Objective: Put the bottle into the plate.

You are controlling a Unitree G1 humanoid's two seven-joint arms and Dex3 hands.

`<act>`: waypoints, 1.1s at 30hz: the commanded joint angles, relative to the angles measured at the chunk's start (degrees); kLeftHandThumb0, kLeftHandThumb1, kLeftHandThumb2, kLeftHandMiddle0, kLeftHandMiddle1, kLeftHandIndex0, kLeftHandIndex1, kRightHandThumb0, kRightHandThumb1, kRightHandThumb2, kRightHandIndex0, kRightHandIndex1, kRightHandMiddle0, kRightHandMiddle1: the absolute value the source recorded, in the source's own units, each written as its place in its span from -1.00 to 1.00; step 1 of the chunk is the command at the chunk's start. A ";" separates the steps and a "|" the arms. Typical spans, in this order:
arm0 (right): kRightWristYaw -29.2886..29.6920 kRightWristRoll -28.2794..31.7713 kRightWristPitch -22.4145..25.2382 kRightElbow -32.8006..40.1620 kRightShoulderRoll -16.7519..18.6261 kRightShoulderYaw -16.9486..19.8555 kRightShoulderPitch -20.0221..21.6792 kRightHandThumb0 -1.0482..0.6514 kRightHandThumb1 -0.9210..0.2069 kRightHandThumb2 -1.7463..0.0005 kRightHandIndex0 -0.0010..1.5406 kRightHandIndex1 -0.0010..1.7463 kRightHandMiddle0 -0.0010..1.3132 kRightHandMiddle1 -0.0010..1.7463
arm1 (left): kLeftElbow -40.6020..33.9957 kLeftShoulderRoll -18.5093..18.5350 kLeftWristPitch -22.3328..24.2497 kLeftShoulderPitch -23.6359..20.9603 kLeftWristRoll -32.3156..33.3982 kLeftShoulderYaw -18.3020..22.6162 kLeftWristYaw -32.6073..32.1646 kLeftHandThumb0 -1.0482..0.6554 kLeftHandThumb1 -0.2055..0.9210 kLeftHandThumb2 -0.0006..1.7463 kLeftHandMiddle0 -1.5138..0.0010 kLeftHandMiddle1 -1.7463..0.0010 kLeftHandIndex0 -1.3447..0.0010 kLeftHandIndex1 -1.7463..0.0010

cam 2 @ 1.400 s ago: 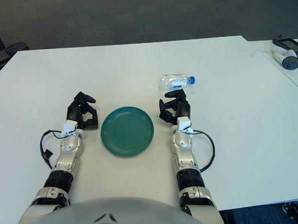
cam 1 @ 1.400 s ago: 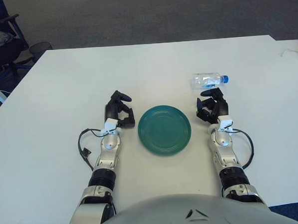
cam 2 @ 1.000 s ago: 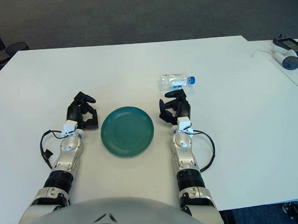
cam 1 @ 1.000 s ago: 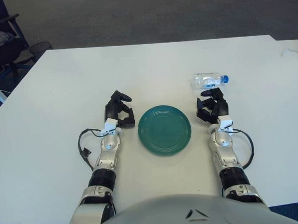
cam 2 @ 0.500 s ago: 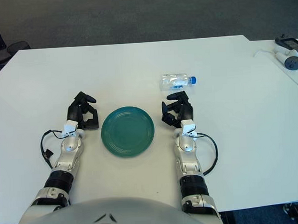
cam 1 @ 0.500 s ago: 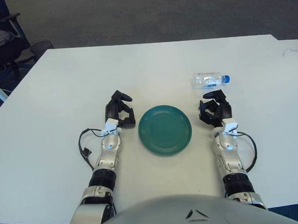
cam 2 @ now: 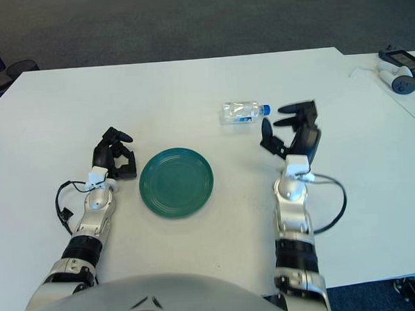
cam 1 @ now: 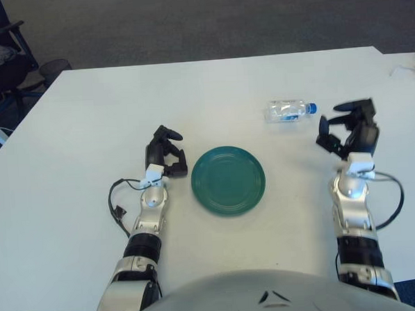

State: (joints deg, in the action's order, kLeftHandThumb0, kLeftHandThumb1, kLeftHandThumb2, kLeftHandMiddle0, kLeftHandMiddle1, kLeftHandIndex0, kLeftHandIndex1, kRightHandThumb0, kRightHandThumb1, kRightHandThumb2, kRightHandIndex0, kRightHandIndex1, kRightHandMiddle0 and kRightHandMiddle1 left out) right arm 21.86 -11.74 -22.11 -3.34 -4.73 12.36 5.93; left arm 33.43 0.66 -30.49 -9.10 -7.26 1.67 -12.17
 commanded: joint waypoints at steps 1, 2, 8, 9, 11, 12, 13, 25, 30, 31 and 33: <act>-1.42 0.22 2.68 3.31 -1.53 -0.71 8.28 0.23 -0.39 -0.06 -0.38 0.83 -0.51 0.89 | 1.70 -0.07 1.52 0.72 -0.17 -0.13 0.07 0.23 -0.53 0.85 -0.05 -0.98 0.13 -1.00; -1.80 0.42 3.16 4.31 -1.90 -0.79 9.91 0.23 -0.39 -0.06 -0.38 0.83 -0.50 0.88 | 1.53 -0.10 1.56 0.85 0.07 -0.08 0.26 0.23 -0.53 0.84 -0.05 -0.97 0.13 -1.00; -2.83 -0.23 1.84 4.79 -3.07 -1.10 12.59 0.23 -0.39 -0.05 -0.39 0.83 -0.46 0.86 | 2.04 0.11 0.83 0.80 0.48 0.10 0.76 0.23 -0.51 0.82 -0.05 -0.95 0.14 -1.00; -3.05 -0.34 1.47 4.16 -3.68 -0.98 13.35 0.23 -0.40 -0.04 -0.40 0.83 -0.46 0.86 | 2.05 0.15 0.89 0.80 0.41 0.11 0.72 0.23 -0.51 0.82 -0.05 -0.95 0.14 -1.00; -3.04 -1.11 1.13 3.04 -4.63 -0.95 14.96 0.23 -0.40 -0.04 -0.40 0.83 -0.46 0.85 | 2.16 0.23 1.17 0.66 0.40 0.17 0.74 0.23 -0.51 0.82 -0.05 -0.95 0.14 -1.00; -2.83 -2.09 1.16 1.44 -5.54 -1.07 16.96 0.23 -0.40 -0.04 -0.40 0.84 -0.46 0.85 | 2.20 0.26 1.38 0.58 0.43 0.24 0.72 0.23 -0.51 0.82 -0.05 -0.95 0.14 -1.00; -2.66 -2.77 1.17 0.32 -6.12 -1.16 18.31 0.23 -0.40 -0.04 -0.40 0.84 -0.47 0.85 | 2.23 0.26 1.50 0.52 0.46 0.29 0.71 0.23 -0.51 0.82 -0.05 -0.95 0.14 -1.00; -7.28 -9.76 5.02 -13.19 -13.01 -7.84 32.23 0.23 -0.39 -0.12 -0.41 0.97 -0.60 0.88 | 1.95 0.34 2.06 0.01 0.30 0.44 0.58 0.23 -0.52 0.83 -0.06 -0.96 0.13 -1.00; -12.28 -12.20 3.95 -23.54 -16.67 -12.49 38.24 0.03 -0.76 0.24 -0.63 0.59 -0.63 0.91 | 1.97 0.47 2.04 -0.04 0.42 0.48 0.94 0.23 -0.53 0.84 -0.06 -0.96 0.13 -1.00; -13.45 -12.34 3.54 -25.11 -17.41 -13.25 39.03 -0.11 -0.77 0.33 -0.70 0.30 -0.73 0.69 | 1.92 0.48 2.05 0.00 0.40 0.46 0.97 0.23 -0.53 0.84 -0.06 -0.96 0.13 -1.00; -15.60 -12.77 2.48 -27.99 -18.71 -14.77 40.53 -0.26 -0.77 0.41 -0.74 -0.05 -0.84 0.46 | 2.15 0.61 1.97 -0.14 0.43 0.49 1.07 0.23 -0.53 0.84 -0.05 -0.97 0.13 -1.00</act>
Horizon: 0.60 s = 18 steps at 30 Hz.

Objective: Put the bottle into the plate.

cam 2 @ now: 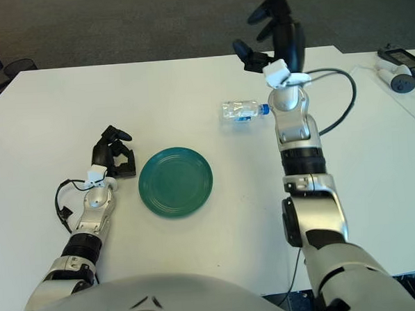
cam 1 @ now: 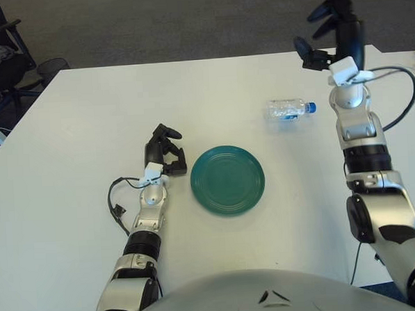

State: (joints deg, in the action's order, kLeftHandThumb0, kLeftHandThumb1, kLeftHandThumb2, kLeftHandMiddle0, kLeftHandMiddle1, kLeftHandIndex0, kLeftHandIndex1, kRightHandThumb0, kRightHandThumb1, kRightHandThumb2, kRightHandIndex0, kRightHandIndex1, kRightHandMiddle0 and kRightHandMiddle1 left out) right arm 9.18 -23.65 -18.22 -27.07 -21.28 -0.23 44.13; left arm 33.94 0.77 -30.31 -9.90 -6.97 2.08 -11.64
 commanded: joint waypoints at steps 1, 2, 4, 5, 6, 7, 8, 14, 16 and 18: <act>-4.42 -1.92 -2.97 -8.18 -3.51 -3.73 3.70 -0.33 -0.78 0.45 -0.74 -0.22 -0.89 0.36 | 1.75 0.55 1.74 0.60 0.17 0.09 0.63 0.23 -0.53 0.84 -0.05 -0.97 0.13 -1.00; -5.45 -4.40 -4.54 -14.00 -5.12 -6.34 5.66 -0.40 -0.79 0.50 -0.77 -0.32 -0.92 0.24 | 1.83 0.57 1.70 0.58 0.26 0.12 0.74 0.23 -0.53 0.84 -0.05 -0.97 0.12 -1.00; -6.11 -7.20 -6.64 -21.13 -6.86 -9.43 8.12 -0.68 -0.87 0.72 -0.90 -0.71 -0.97 -0.39 | 1.89 0.55 1.64 0.58 0.37 0.17 0.87 0.23 -0.53 0.84 -0.04 -0.98 0.12 -1.00; -5.11 -9.72 -6.38 -23.03 -7.17 -11.49 9.27 -0.72 -0.88 0.75 -0.92 -0.77 -0.97 -0.47 | 1.90 0.46 1.64 0.55 0.50 0.24 0.92 0.23 -0.52 0.84 -0.04 -0.98 0.13 -1.00; -3.97 -12.11 -5.92 -24.14 -7.47 -13.37 10.20 -0.82 -0.90 0.80 -0.95 -0.85 -0.98 -0.65 | 1.93 0.39 1.59 0.52 0.63 0.30 0.96 0.23 -0.51 0.84 -0.04 -0.98 0.13 -1.00; -3.05 -13.78 -5.71 -25.14 -7.69 -14.78 10.96 -0.88 -0.92 0.84 -0.97 -0.90 -0.99 -0.78 | 1.95 0.33 1.55 0.50 0.71 0.33 1.00 0.23 -0.51 0.83 -0.03 -0.98 0.13 -1.00; -2.34 -14.76 -5.76 -26.07 -7.82 -15.71 11.57 -0.91 -0.93 0.85 -0.97 -0.92 -0.99 -0.82 | 1.96 0.30 1.53 0.49 0.76 0.36 1.02 0.23 -0.51 0.83 -0.03 -0.98 0.14 -1.00; 3.51 -22.42 -4.48 -31.30 -8.55 -22.64 15.07 -0.99 -0.94 0.92 -1.00 -0.99 -1.00 -0.98 | 2.40 0.26 0.72 0.42 0.57 0.26 0.67 0.23 -0.49 0.82 -0.03 -0.97 0.15 -1.00; 3.04 -23.64 -3.25 -31.74 -8.61 -24.04 15.75 -1.00 -0.94 0.93 -1.00 -1.00 -1.00 -0.99 | 2.04 0.14 1.11 0.55 0.52 0.17 0.64 0.23 -0.49 0.81 -0.03 -0.97 0.15 -1.00; 1.93 -24.26 -2.47 -32.43 -8.57 -25.11 16.36 -1.00 -0.93 0.94 -1.00 -1.00 -1.00 -1.00 | 1.95 0.07 1.26 0.55 0.46 0.17 0.51 0.23 -0.49 0.82 -0.02 -0.98 0.15 -1.00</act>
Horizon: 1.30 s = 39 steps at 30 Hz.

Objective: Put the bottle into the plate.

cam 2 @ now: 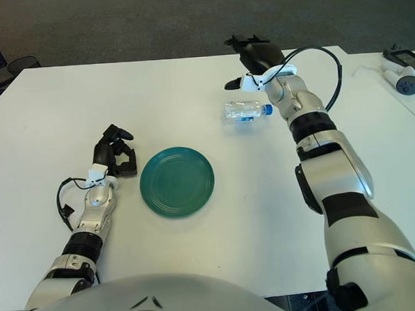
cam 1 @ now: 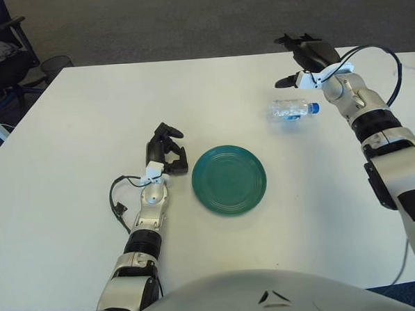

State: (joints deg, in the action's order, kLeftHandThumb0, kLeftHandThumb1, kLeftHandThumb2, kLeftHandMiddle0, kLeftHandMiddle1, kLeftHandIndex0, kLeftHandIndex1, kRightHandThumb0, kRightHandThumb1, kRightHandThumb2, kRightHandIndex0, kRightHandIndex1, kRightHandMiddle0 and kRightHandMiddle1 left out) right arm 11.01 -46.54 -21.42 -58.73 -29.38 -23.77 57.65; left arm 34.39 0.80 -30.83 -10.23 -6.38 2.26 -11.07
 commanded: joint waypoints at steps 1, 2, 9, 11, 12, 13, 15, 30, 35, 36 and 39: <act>-0.22 -1.41 0.78 -1.10 -0.51 -1.90 3.02 -1.00 -0.93 0.94 -1.00 -1.00 -1.00 -1.00 | 1.41 -0.01 1.81 0.95 -0.19 -0.04 -0.16 0.23 -0.49 0.82 -0.02 -0.98 0.15 -1.00; -0.77 -1.43 0.84 -1.42 -0.54 -2.27 3.17 -1.00 -0.93 0.94 -1.00 -1.00 -1.00 -1.00 | 1.32 -0.06 1.90 0.99 -0.24 -0.05 -0.25 0.23 -0.49 0.82 -0.02 -0.98 0.15 -1.00; -3.76 -1.42 0.98 -2.58 -1.01 -4.24 3.58 -1.00 -0.94 0.95 -1.00 -1.00 -1.00 -1.00 | 0.91 -0.14 1.97 1.21 0.22 -0.05 0.24 0.23 -0.48 0.81 -0.03 -0.97 0.16 -1.00; -4.58 -1.44 1.06 -2.62 -1.25 -4.59 3.57 -1.00 -0.95 0.96 -1.00 -1.00 -1.00 -1.00 | 0.79 -0.16 1.78 1.32 0.21 -0.12 0.19 0.23 -0.48 0.81 -0.03 -0.97 0.16 -1.00; -5.40 -1.49 1.12 -2.73 -1.41 -4.86 3.62 -1.00 -0.95 0.96 -1.00 -1.00 -1.00 -1.00 | 0.76 -0.17 1.70 1.34 0.19 -0.14 0.15 0.23 -0.48 0.81 -0.03 -0.97 0.16 -1.00; -5.99 -1.49 1.17 -2.80 -1.52 -5.08 3.67 -1.00 -0.95 0.96 -1.00 -1.00 -1.00 -1.00 | 0.75 -0.17 1.65 1.35 0.18 -0.15 0.13 0.23 -0.48 0.81 -0.03 -0.97 0.16 -1.00; -7.53 -1.35 1.19 -2.99 -1.81 -5.41 3.86 -1.00 -0.94 0.96 -1.00 -1.00 -1.00 -1.00 | 0.76 -0.14 1.69 1.32 0.22 -0.16 0.19 0.23 -0.48 0.81 -0.03 -0.97 0.16 -1.00; -18.24 -0.92 0.29 -3.43 -4.57 -6.38 5.64 -1.00 -0.92 0.99 -1.00 -1.00 -1.00 -1.00 | 0.77 -0.09 2.03 1.45 0.07 -0.27 0.07 0.23 -0.49 0.82 -0.02 -0.99 0.15 -1.00; -21.93 -0.36 -0.52 -3.45 -5.05 -6.55 5.97 -1.00 -0.93 0.99 -1.00 -1.00 -1.00 -1.00 | 0.64 -0.01 2.21 1.57 0.24 -0.22 0.32 0.23 -0.50 0.83 -0.02 -0.99 0.15 -1.00; -23.08 -0.22 -0.76 -3.52 -5.15 -6.62 6.09 -1.00 -0.93 0.99 -1.00 -1.00 -1.00 -1.00 | 0.69 0.01 2.25 1.56 0.35 -0.20 0.47 0.23 -0.50 0.83 -0.03 -0.99 0.14 -1.00; -25.40 -0.04 -1.30 -3.63 -5.34 -6.77 6.35 -1.00 -0.94 0.98 -1.00 -1.00 -1.00 -1.00 | 0.94 0.07 2.07 1.49 0.42 -0.20 0.60 0.23 -0.50 0.83 -0.03 -0.98 0.14 -1.00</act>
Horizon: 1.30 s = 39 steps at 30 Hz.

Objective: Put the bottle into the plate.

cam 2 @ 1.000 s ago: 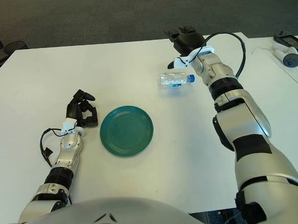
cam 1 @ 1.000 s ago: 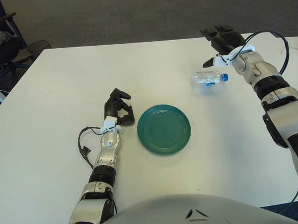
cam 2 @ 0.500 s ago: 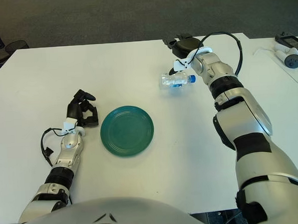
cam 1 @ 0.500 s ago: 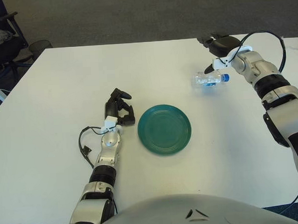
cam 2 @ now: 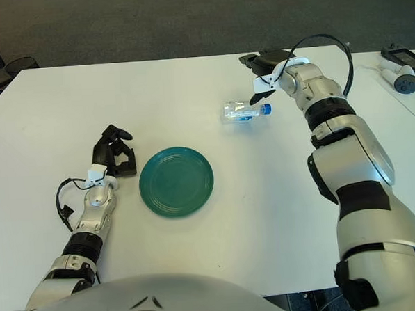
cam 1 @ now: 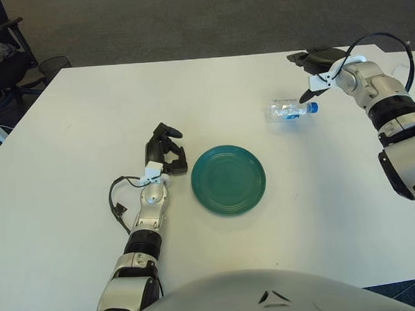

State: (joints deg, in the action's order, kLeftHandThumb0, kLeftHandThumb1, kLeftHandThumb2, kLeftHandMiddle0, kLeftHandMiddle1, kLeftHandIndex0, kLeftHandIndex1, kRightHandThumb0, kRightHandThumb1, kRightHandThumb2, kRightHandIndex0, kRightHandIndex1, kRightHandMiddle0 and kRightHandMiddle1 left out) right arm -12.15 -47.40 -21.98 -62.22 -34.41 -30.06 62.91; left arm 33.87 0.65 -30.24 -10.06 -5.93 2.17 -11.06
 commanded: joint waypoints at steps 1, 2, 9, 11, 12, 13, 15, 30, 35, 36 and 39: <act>-3.19 0.86 -1.00 -0.24 -0.39 -0.55 1.22 -1.00 -0.94 0.98 -1.00 -1.00 -1.00 -1.00 | 1.62 0.26 1.26 1.27 -0.14 -0.14 0.50 0.23 -0.50 0.83 -0.03 -0.98 0.14 -1.00; -3.86 0.90 -1.17 -0.29 -0.45 -0.58 1.31 -1.00 -0.94 0.98 -1.00 -1.00 -1.00 -1.00 | 1.73 0.28 1.10 1.23 -0.22 -0.16 0.44 0.23 -0.50 0.83 -0.03 -0.98 0.14 -1.00; -9.87 0.54 -2.39 -0.90 -0.53 -1.61 2.41 -1.00 -0.94 0.99 -1.00 -1.00 -1.00 -1.00 | 2.90 0.41 -0.33 0.74 -1.25 -0.24 -0.82 0.23 -0.55 0.87 -0.06 -1.00 0.11 -1.00; -10.23 0.26 -2.57 -1.22 -0.38 -1.97 2.55 -1.00 -0.93 0.99 -1.00 -1.00 -1.00 -1.00 | 3.27 0.38 -0.32 0.55 -1.43 -0.21 -1.10 0.23 -0.57 0.88 -0.07 -1.00 0.10 -1.00; -10.36 0.22 -2.60 -1.26 -0.32 -2.08 2.56 -1.00 -0.93 0.99 -1.00 -1.00 -1.00 -1.00 | 3.30 0.40 -0.32 0.58 -1.44 -0.18 -1.11 0.23 -0.57 0.88 -0.07 -1.00 0.10 -1.00; -10.41 0.15 -2.55 -1.40 -0.20 -2.21 2.54 -1.00 -0.93 0.99 -1.00 -1.00 -1.00 -1.00 | 3.28 0.44 -0.19 0.63 -1.38 -0.14 -1.02 0.23 -0.57 0.88 -0.07 -1.00 0.10 -1.00; -9.78 -0.23 -1.95 -2.18 0.54 -2.72 2.19 -1.00 -0.93 0.99 -1.00 -1.00 -1.00 -1.00 | 3.60 0.47 -0.36 0.50 -1.34 -0.05 -0.98 0.23 -0.57 0.88 -0.07 -0.99 0.11 -1.00; -8.13 -0.26 0.55 -4.74 4.35 -4.79 0.70 -1.00 -0.93 1.00 -1.00 -1.00 -1.00 -1.00 | 3.78 0.28 -0.34 0.41 0.29 0.14 0.83 0.23 -0.53 0.83 -0.07 -0.94 0.13 -1.00; -7.83 -0.11 0.84 -5.21 5.10 -5.11 0.29 -1.00 -0.94 0.99 -1.00 -1.00 -1.00 -1.00 | 3.73 0.33 0.08 0.36 0.07 0.14 0.44 0.23 -0.52 0.83 -0.06 -0.94 0.13 -1.00; -7.72 -0.06 0.86 -5.29 5.20 -5.12 0.21 -1.00 -0.94 0.99 -1.00 -1.00 -1.00 -1.00 | 3.73 0.32 0.15 0.36 0.07 0.17 0.39 0.23 -0.52 0.83 -0.06 -0.94 0.13 -1.00; -7.36 0.06 0.81 -5.46 5.29 -5.16 0.02 -1.00 -0.94 0.99 -1.00 -1.00 -1.00 -1.00 | 3.68 0.21 0.21 0.43 0.09 0.17 0.33 0.23 -0.52 0.82 -0.06 -0.94 0.13 -1.00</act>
State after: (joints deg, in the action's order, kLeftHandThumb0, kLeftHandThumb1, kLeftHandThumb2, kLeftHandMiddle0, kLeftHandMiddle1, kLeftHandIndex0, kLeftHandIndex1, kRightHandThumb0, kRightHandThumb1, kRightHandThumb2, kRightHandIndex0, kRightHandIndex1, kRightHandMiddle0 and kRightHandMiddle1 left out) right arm -20.48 -47.77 -21.54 -67.18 -29.13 -35.20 63.76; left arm 35.79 0.85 -31.82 -11.05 -5.75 2.30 -10.77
